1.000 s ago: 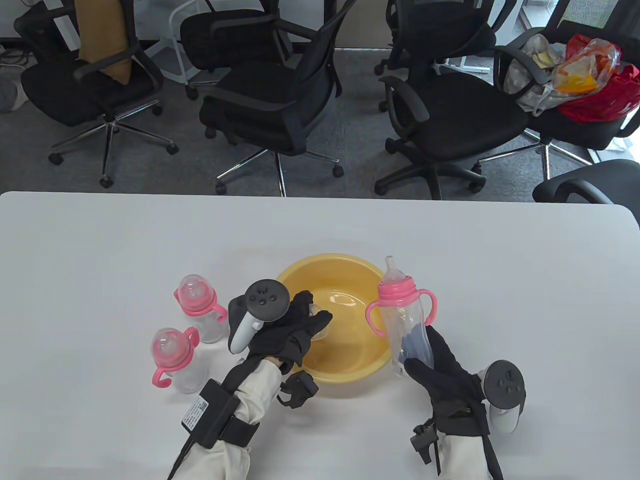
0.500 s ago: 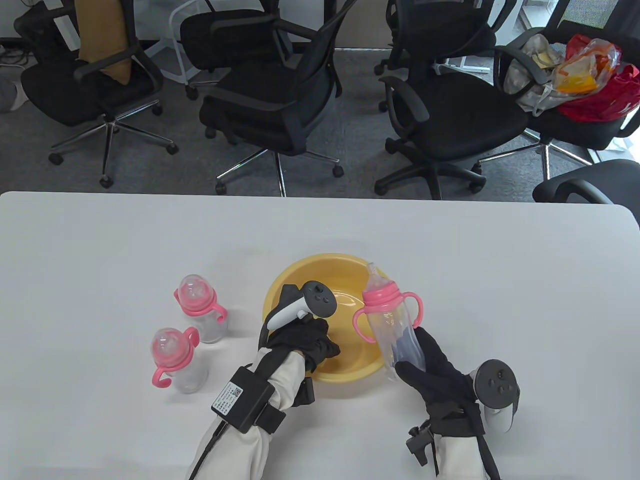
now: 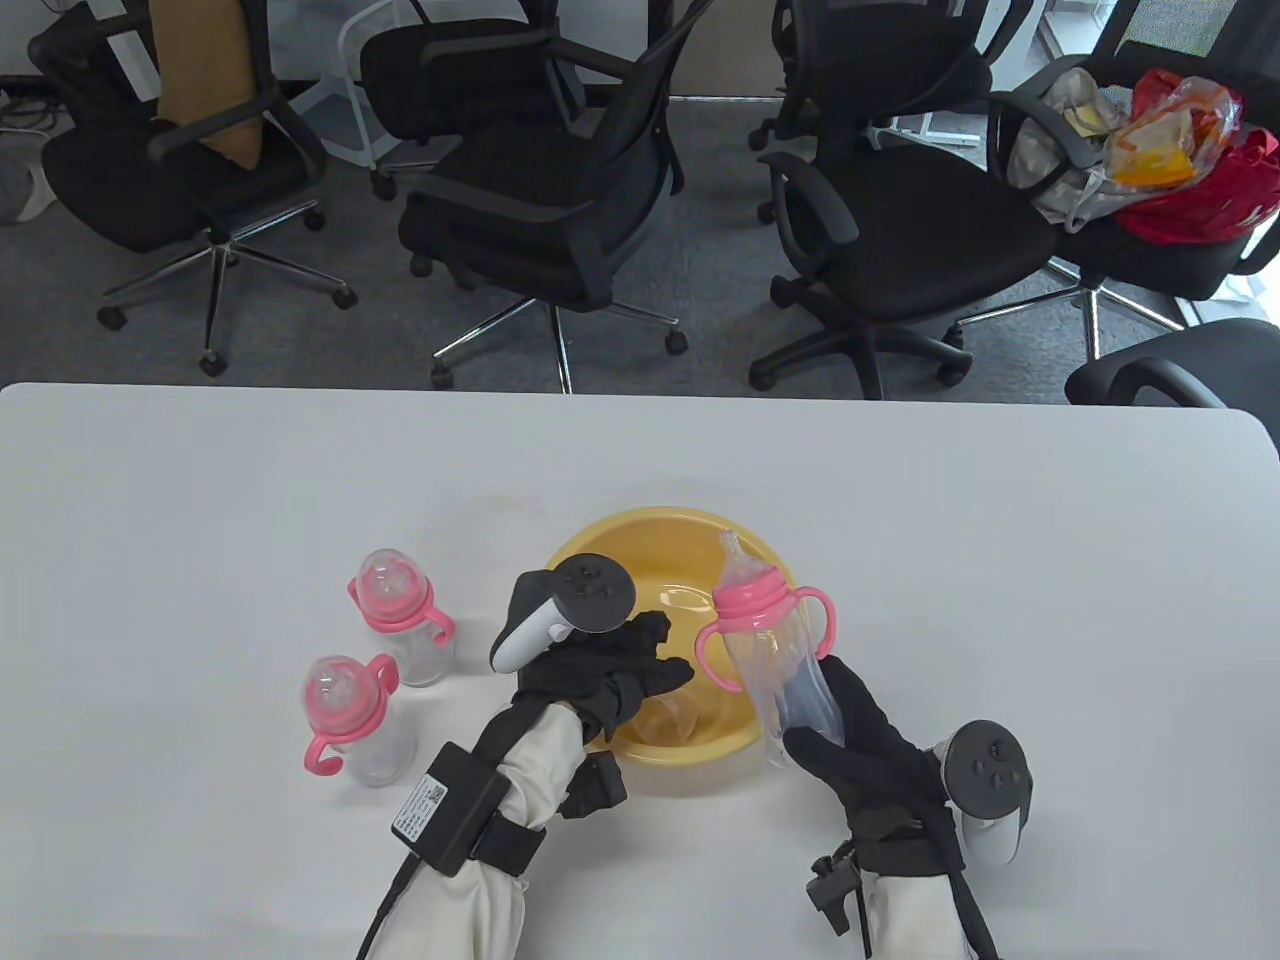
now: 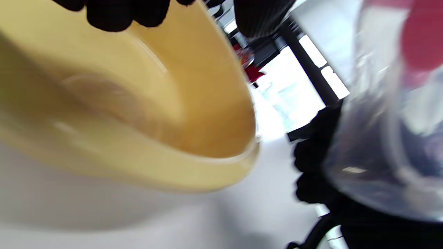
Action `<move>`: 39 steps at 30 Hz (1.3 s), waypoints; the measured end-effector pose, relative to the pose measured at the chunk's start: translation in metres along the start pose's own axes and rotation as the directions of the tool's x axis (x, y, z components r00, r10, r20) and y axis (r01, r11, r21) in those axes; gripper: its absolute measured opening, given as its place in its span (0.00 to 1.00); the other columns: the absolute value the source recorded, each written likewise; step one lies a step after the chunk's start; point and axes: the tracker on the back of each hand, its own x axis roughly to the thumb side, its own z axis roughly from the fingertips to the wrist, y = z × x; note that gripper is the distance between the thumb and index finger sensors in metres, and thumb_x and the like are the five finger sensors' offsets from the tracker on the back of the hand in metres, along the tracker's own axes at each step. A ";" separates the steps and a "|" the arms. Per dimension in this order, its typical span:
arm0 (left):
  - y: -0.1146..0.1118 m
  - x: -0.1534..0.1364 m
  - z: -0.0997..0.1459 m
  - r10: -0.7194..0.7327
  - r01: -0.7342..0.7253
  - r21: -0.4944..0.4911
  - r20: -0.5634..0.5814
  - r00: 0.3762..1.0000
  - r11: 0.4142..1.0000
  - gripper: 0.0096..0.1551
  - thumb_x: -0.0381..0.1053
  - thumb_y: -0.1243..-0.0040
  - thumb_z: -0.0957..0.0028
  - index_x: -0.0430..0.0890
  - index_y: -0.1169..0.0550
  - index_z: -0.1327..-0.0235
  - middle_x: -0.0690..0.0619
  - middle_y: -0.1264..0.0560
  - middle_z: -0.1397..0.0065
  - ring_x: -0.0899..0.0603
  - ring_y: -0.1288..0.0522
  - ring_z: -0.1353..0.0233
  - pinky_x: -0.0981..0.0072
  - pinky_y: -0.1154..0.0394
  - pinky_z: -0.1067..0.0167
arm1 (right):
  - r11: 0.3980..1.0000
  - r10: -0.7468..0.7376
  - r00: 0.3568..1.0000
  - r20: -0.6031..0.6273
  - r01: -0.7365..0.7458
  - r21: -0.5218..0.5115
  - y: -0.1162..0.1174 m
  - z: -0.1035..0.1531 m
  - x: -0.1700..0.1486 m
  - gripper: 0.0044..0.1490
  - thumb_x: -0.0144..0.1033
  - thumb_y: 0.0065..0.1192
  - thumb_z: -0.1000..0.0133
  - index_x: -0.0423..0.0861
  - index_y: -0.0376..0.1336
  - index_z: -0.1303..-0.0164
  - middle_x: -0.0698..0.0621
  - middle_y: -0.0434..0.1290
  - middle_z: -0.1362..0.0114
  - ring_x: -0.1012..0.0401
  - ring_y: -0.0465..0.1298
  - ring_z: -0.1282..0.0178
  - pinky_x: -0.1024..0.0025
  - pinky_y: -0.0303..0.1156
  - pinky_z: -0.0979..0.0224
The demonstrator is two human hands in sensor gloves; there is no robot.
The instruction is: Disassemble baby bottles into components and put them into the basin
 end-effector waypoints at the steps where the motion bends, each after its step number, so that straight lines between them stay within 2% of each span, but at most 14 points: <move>1: 0.004 0.004 0.008 0.062 -0.066 0.054 0.069 0.996 0.996 0.43 0.48 0.45 0.33 0.25 0.45 0.17 0.22 0.39 0.20 0.18 0.35 0.26 0.23 0.38 0.32 | 1.000 0.000 1.000 0.005 0.000 0.006 0.002 0.000 0.001 0.59 0.59 0.62 0.40 0.31 0.43 0.17 0.32 0.59 0.21 0.38 0.69 0.34 0.50 0.74 0.34; 3: 0.010 0.008 0.023 0.166 -0.193 0.131 0.194 0.967 0.972 0.43 0.49 0.46 0.33 0.25 0.45 0.17 0.22 0.39 0.20 0.18 0.35 0.26 0.24 0.38 0.33 | 1.000 0.000 1.000 0.013 -0.001 0.017 0.004 0.000 0.003 0.59 0.59 0.62 0.41 0.31 0.43 0.17 0.31 0.59 0.21 0.37 0.69 0.34 0.50 0.74 0.34; 6: 0.015 0.009 0.042 0.323 -0.414 0.190 0.377 0.868 0.890 0.44 0.50 0.47 0.32 0.25 0.45 0.17 0.23 0.38 0.20 0.18 0.35 0.26 0.24 0.37 0.33 | 0.999 0.000 1.000 0.024 -0.001 0.044 0.010 0.000 0.005 0.59 0.58 0.62 0.41 0.31 0.43 0.17 0.31 0.59 0.21 0.37 0.69 0.34 0.50 0.74 0.33; 8: 0.014 0.006 0.051 0.410 -0.530 0.169 0.456 0.790 0.831 0.44 0.50 0.47 0.32 0.25 0.47 0.16 0.22 0.39 0.20 0.18 0.35 0.26 0.24 0.38 0.32 | 0.998 0.001 1.000 0.031 -0.004 0.069 0.013 -0.001 0.006 0.59 0.58 0.62 0.41 0.32 0.43 0.17 0.31 0.59 0.21 0.37 0.69 0.34 0.50 0.74 0.33; 10: 0.011 0.002 0.057 0.465 -0.591 0.119 0.503 0.729 0.798 0.46 0.50 0.46 0.32 0.25 0.49 0.16 0.22 0.41 0.19 0.18 0.36 0.25 0.24 0.38 0.32 | 0.995 0.004 0.999 0.041 -0.008 0.096 0.018 -0.001 0.008 0.59 0.58 0.63 0.41 0.32 0.43 0.17 0.31 0.59 0.21 0.37 0.68 0.34 0.49 0.74 0.33; 16: 0.004 -0.004 0.067 0.470 -0.607 0.027 0.606 0.642 0.794 0.50 0.52 0.43 0.33 0.28 0.53 0.15 0.25 0.44 0.16 0.18 0.42 0.20 0.22 0.41 0.30 | 0.982 0.014 0.998 0.068 -0.026 0.186 0.032 -0.002 0.014 0.59 0.57 0.64 0.41 0.32 0.44 0.17 0.31 0.59 0.21 0.36 0.68 0.34 0.49 0.73 0.33; 19: 0.001 -0.006 0.067 0.460 -0.601 0.022 0.621 0.635 0.799 0.49 0.50 0.43 0.33 0.30 0.53 0.14 0.28 0.44 0.15 0.19 0.42 0.19 0.23 0.42 0.29 | 0.971 0.048 0.996 0.082 -0.066 0.230 0.039 -0.003 0.017 0.59 0.57 0.64 0.41 0.32 0.43 0.17 0.31 0.59 0.21 0.36 0.68 0.34 0.49 0.73 0.33; 22: 0.002 -0.008 0.069 0.417 -0.623 0.104 0.657 0.628 0.775 0.42 0.46 0.41 0.35 0.31 0.44 0.16 0.31 0.35 0.18 0.24 0.34 0.22 0.25 0.39 0.29 | 0.973 0.067 0.994 0.089 -0.085 0.216 0.042 -0.002 0.019 0.59 0.57 0.64 0.42 0.32 0.43 0.17 0.31 0.59 0.21 0.36 0.68 0.34 0.48 0.73 0.33; 26: 0.002 -0.010 0.072 0.318 -0.563 0.183 0.667 0.673 0.806 0.41 0.47 0.41 0.35 0.30 0.41 0.17 0.33 0.31 0.20 0.25 0.30 0.25 0.33 0.34 0.29 | 0.966 0.200 0.972 0.124 -0.217 0.139 0.045 0.004 0.028 0.60 0.58 0.65 0.43 0.32 0.44 0.17 0.32 0.60 0.21 0.37 0.68 0.35 0.49 0.74 0.34; 30: 0.000 -0.010 0.072 0.318 -0.600 0.219 0.683 0.657 0.769 0.39 0.47 0.40 0.36 0.29 0.38 0.19 0.34 0.28 0.21 0.25 0.28 0.26 0.35 0.31 0.30 | 0.933 0.353 0.924 0.151 -0.360 0.020 0.052 0.008 0.037 0.61 0.60 0.65 0.45 0.32 0.44 0.18 0.33 0.60 0.22 0.38 0.69 0.36 0.51 0.75 0.36; 34: 0.000 -0.007 0.075 0.282 -0.579 0.252 0.683 0.674 0.775 0.38 0.47 0.40 0.36 0.30 0.37 0.20 0.35 0.27 0.22 0.26 0.27 0.27 0.36 0.30 0.30 | 0.903 0.427 0.888 0.169 -0.428 -0.031 0.057 0.009 0.041 0.61 0.60 0.65 0.46 0.33 0.44 0.18 0.34 0.60 0.23 0.38 0.69 0.36 0.53 0.75 0.38; 39: -0.002 0.000 0.080 0.202 -0.547 0.341 0.680 0.705 0.764 0.37 0.48 0.40 0.36 0.30 0.35 0.21 0.36 0.24 0.24 0.27 0.24 0.28 0.37 0.27 0.32 | 0.841 0.541 0.820 0.189 -0.529 -0.114 0.061 0.013 0.048 0.61 0.60 0.64 0.46 0.33 0.44 0.19 0.34 0.61 0.23 0.39 0.69 0.37 0.56 0.76 0.40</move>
